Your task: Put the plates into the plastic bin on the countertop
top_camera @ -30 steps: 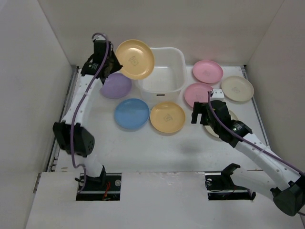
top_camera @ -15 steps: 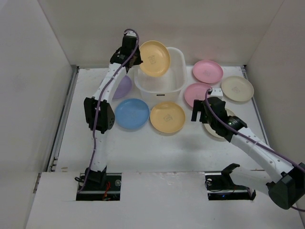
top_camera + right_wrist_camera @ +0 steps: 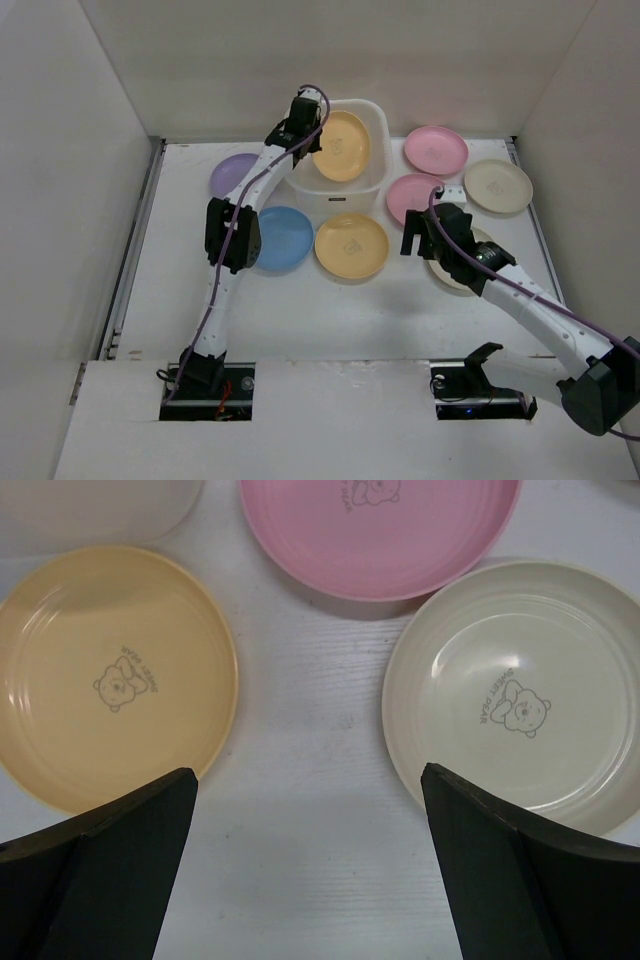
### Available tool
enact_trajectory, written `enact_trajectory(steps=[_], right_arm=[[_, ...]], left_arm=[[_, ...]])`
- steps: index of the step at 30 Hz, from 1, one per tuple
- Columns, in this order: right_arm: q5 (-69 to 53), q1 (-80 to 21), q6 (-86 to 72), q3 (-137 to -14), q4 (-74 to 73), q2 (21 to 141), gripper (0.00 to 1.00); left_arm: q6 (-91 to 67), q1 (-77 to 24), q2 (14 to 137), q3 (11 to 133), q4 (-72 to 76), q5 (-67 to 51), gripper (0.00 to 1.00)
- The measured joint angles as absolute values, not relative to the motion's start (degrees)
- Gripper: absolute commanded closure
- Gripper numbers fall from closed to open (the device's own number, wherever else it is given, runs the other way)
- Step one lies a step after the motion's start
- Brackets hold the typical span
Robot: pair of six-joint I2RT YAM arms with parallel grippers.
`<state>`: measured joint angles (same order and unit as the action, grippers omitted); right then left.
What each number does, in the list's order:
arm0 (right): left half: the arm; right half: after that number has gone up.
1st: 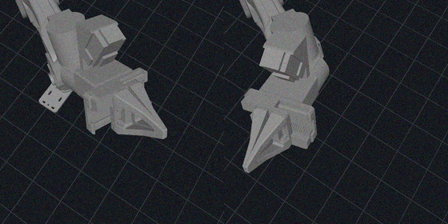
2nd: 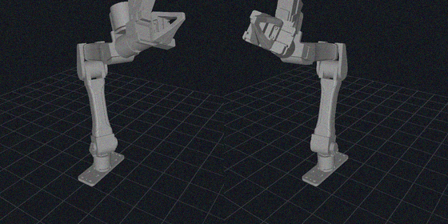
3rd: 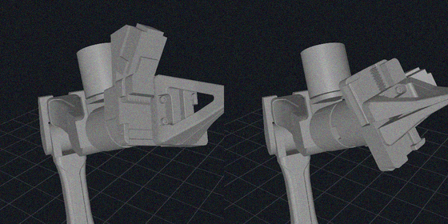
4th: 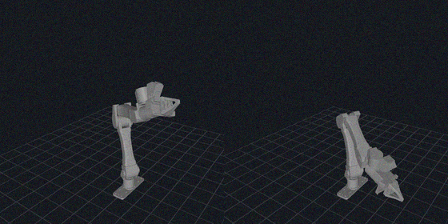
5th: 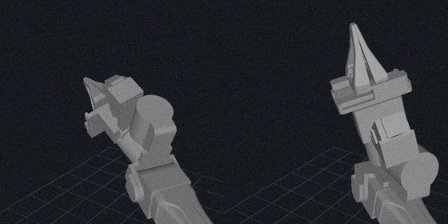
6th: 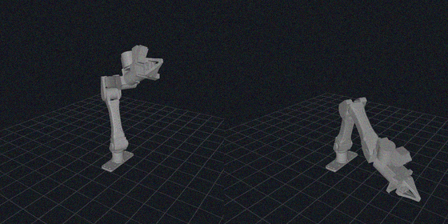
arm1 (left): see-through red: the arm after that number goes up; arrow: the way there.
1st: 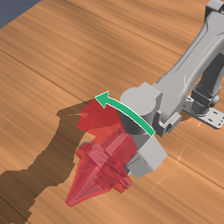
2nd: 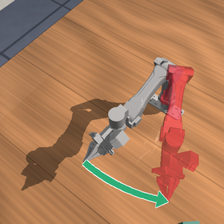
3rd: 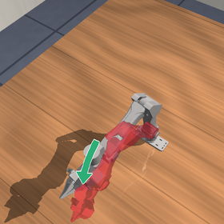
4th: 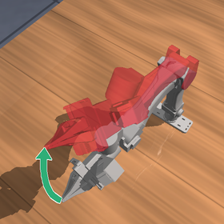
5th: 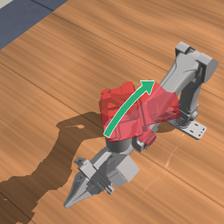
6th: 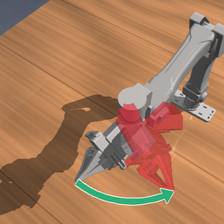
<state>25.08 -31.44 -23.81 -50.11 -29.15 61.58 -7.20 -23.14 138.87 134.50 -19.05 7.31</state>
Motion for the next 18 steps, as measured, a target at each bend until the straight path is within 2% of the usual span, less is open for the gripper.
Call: enact_trajectory(steps=[9,15,18], right_arm=[[25.08,-31.18,-24.01,-50.11,-29.17,61.58,0.00],[25.78,-30.83,-25.32,-49.74,-29.17,60.80,0.00],[26.35,-27.90,-26.46,-49.36,-29.54,60.10,0.00]], left_arm=[[-2.72,-23.16,140.77,132.51,-18.35,9.58,0.87],[-0.01,-24.01,140.77,129.05,-17.82,9.74,0.66],[0.91,-24.88,140.75,128.90,-17.72,9.67,0.47]])
